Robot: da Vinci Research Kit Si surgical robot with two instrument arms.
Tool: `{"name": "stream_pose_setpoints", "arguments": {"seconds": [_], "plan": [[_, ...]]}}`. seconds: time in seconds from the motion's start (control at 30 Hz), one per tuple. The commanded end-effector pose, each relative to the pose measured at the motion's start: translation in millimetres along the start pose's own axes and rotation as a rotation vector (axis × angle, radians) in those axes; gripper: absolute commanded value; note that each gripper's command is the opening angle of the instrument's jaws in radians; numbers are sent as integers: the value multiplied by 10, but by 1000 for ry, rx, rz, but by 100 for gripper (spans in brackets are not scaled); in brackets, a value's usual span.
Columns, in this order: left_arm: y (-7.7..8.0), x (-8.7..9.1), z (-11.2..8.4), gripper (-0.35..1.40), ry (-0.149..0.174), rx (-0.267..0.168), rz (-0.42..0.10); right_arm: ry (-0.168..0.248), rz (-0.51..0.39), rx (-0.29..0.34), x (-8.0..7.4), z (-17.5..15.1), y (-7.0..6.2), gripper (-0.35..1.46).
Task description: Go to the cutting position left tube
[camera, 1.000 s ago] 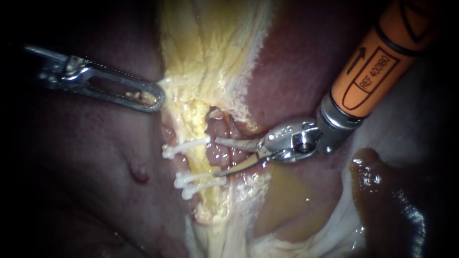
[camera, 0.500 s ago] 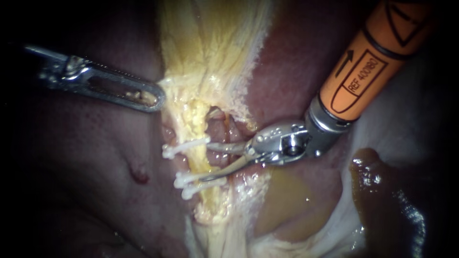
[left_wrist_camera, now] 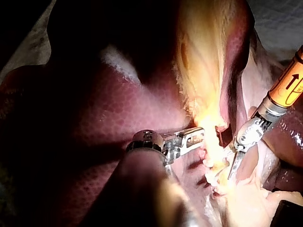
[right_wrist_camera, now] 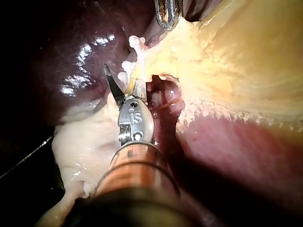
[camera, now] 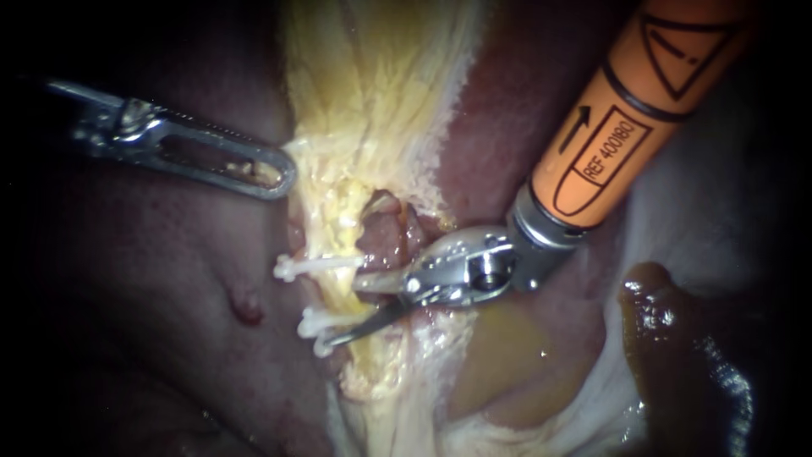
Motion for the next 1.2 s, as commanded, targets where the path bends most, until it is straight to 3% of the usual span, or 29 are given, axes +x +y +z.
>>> {"name": "stream_pose_setpoints", "arguments": {"seconds": [0.03,0.23,0.63,0.87,1.2], "plan": [[0,0,0,-35,0,-1,-1,10,6,2,1,2,2,135],[-1,-1,3,-35,1,0,-1,59,28,12,6,18,13,132],[-2,-4,6,-35,2,2,-3,122,105,28,12,33,16,134],[2,-4,4,-35,4,4,-2,126,101,40,17,34,6,140],[5,-5,0,-35,5,6,-2,136,82,91,38,35,-23,140]]}}
